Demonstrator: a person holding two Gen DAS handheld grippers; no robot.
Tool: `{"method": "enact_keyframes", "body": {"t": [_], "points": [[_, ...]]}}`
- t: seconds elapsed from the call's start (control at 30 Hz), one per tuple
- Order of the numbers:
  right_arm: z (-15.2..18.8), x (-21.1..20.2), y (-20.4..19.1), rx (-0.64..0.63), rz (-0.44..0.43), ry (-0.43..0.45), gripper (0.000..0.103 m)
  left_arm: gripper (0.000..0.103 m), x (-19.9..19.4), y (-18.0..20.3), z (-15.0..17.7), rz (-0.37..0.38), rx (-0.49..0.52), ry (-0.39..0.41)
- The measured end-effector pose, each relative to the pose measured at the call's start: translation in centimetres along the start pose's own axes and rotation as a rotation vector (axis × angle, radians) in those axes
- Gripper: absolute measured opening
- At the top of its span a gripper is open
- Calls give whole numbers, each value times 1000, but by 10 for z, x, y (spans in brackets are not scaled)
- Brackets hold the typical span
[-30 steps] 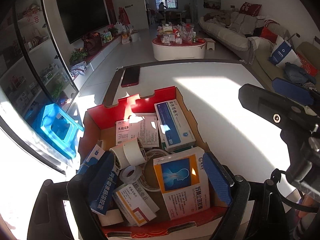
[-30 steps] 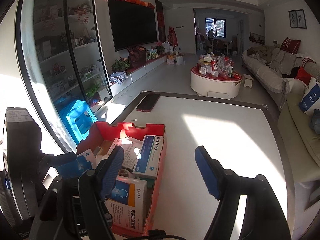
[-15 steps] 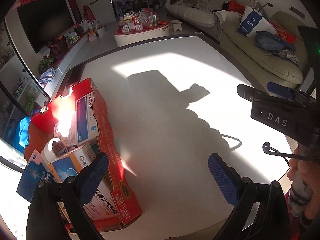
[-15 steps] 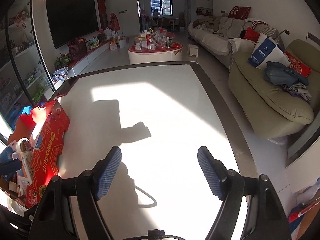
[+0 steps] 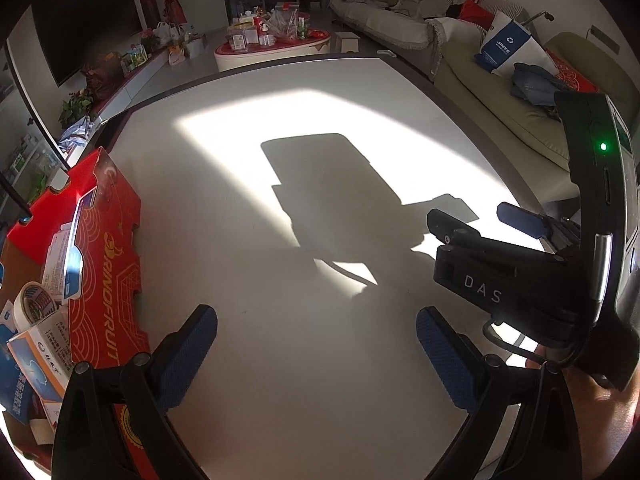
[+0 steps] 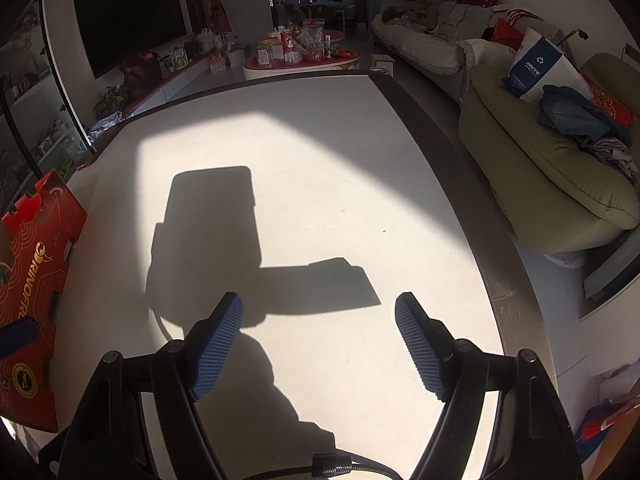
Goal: Organize objects
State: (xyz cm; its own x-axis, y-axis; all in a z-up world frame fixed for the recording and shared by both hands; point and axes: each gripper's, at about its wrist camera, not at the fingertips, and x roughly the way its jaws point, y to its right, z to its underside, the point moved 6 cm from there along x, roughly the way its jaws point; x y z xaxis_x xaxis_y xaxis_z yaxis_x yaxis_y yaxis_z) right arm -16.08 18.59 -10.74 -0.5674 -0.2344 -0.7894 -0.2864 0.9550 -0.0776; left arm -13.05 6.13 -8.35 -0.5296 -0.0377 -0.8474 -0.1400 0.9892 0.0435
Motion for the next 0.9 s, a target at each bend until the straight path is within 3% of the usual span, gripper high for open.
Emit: {"method": "enact_keyframes", "body": {"t": [0.33,0.4,0.47,0.67,0.9], "points": [[8,22,-1,-7,-6,-29,86,102,7,-12,-1,0,-49,-14],[9,24,-4,-22,-2,-23,90,102,8,-13,-1,-5,-54,-8],[13,28,-11,-82,30,-21,103,102,9,-11,-1,-7,-55,-5],[12,30,-13,-87,20,-27,103,102,12,-9,1,1,-64,-14],[12,30,-12,-87,20,-27,103,102,10,-8,2,80,-109,-44]]}}
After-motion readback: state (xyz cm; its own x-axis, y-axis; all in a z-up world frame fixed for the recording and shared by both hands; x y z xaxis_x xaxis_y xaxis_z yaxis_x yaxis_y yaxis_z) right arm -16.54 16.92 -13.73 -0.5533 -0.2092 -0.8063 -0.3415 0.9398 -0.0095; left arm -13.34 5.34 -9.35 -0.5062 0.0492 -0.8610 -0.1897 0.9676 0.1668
